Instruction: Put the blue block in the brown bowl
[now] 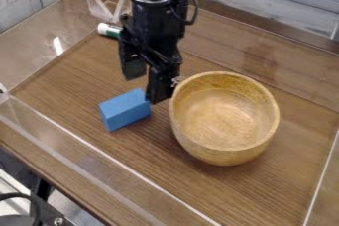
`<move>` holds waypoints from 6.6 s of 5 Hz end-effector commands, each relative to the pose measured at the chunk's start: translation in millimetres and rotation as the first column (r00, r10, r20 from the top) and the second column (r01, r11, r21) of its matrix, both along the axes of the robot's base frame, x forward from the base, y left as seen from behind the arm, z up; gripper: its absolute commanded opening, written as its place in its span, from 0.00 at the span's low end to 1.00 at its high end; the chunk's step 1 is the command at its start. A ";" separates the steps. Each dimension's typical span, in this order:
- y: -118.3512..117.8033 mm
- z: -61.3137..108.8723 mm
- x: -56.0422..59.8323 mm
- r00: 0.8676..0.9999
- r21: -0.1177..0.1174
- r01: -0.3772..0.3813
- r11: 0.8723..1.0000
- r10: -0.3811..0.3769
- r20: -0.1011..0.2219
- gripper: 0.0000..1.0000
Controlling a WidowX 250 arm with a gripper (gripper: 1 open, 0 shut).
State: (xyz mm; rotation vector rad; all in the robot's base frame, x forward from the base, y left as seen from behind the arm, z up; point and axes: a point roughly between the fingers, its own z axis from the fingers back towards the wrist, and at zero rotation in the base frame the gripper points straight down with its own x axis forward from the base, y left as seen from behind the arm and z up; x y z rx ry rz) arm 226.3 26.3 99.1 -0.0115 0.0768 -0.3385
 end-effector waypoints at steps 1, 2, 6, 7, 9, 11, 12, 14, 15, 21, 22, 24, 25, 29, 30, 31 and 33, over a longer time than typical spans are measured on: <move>5.2 9.9 -0.5 0.998 0.008 -0.013 1.000 0.013 0.062 1.00; 7.9 7.5 -4.3 0.997 0.004 -0.025 1.000 0.025 0.069 1.00; 19.7 -7.3 -5.8 0.994 -0.008 -0.008 1.000 0.009 0.110 1.00; 21.5 -8.6 -5.1 0.992 -0.012 0.000 1.000 0.002 0.122 1.00; 24.4 -12.1 -3.7 0.989 -0.020 0.006 1.000 -0.003 0.148 1.00; 27.3 -15.9 -1.1 0.985 -0.029 0.006 1.000 -0.001 0.173 1.00; 28.5 -17.7 0.1 0.983 -0.032 0.001 0.999 0.005 0.182 1.00; 29.8 -28.6 1.3 0.980 -0.035 0.041 0.999 -0.034 0.194 1.00; 30.6 -33.1 2.0 0.979 -0.035 0.061 0.997 -0.053 0.198 1.00; 36.5 -50.1 8.4 0.970 -0.043 0.137 0.990 -0.125 0.208 1.00; 37.3 -53.1 9.5 0.969 -0.043 0.152 0.987 -0.140 0.206 1.00; 38.9 -58.4 11.6 0.966 -0.045 0.162 0.986 -0.150 0.211 1.00; 39.6 -60.9 12.7 0.965 -0.045 0.168 0.985 -0.154 0.213 1.00; 41.9 -52.4 20.9 0.962 -0.042 0.176 0.983 -0.163 0.220 0.00; 42.7 -44.8 23.7 0.961 -0.037 0.177 0.983 -0.165 0.222 0.00; 43.0 -38.0 26.2 0.960 -0.034 0.179 0.983 -0.167 0.226 0.00; 40.2 -22.9 31.5 0.958 -0.026 0.184 0.983 -0.174 0.229 0.00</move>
